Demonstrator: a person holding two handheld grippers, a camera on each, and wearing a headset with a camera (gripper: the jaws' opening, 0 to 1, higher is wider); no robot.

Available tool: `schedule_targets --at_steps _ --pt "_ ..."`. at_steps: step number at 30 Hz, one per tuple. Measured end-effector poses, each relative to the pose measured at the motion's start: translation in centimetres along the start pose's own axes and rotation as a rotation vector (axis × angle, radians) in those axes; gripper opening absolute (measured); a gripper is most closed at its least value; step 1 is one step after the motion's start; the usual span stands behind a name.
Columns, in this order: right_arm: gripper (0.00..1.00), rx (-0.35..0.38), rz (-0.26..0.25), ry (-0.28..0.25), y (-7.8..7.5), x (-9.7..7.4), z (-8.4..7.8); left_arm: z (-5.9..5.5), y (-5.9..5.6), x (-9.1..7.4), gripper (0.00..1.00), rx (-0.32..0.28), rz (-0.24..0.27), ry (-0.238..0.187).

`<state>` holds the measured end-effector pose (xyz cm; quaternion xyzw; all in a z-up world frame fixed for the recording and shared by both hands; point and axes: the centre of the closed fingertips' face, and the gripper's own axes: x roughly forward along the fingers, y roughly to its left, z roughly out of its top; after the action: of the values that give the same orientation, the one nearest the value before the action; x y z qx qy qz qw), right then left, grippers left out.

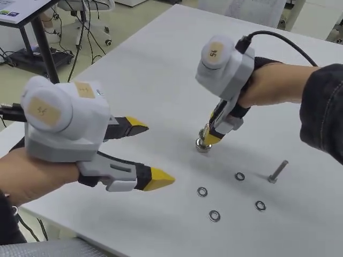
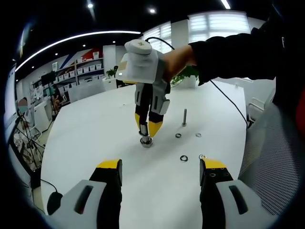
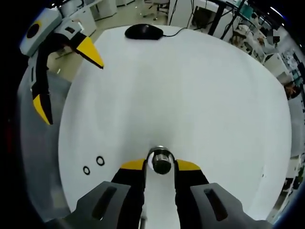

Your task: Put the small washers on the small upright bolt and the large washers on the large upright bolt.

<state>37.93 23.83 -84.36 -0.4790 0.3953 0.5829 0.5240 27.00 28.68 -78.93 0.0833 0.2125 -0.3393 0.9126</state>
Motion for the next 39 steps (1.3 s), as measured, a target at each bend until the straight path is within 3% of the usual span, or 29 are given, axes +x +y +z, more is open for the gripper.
schedule_targets --at_steps 14,24,39 --pt "0.24 -0.049 -0.02 0.05 0.3 0.0 0.0 0.0 0.0 -0.2 0.65 0.0 0.001 -0.002" --pt "0.24 -0.042 -0.008 0.053 0.2 1.4 -0.2 -0.2 -0.1 -0.1 0.65 -0.001 0.0 0.002" --pt "0.24 -0.012 0.003 0.032 0.2 2.0 -0.4 -0.2 -0.1 -0.3 0.65 -0.004 0.0 0.005"
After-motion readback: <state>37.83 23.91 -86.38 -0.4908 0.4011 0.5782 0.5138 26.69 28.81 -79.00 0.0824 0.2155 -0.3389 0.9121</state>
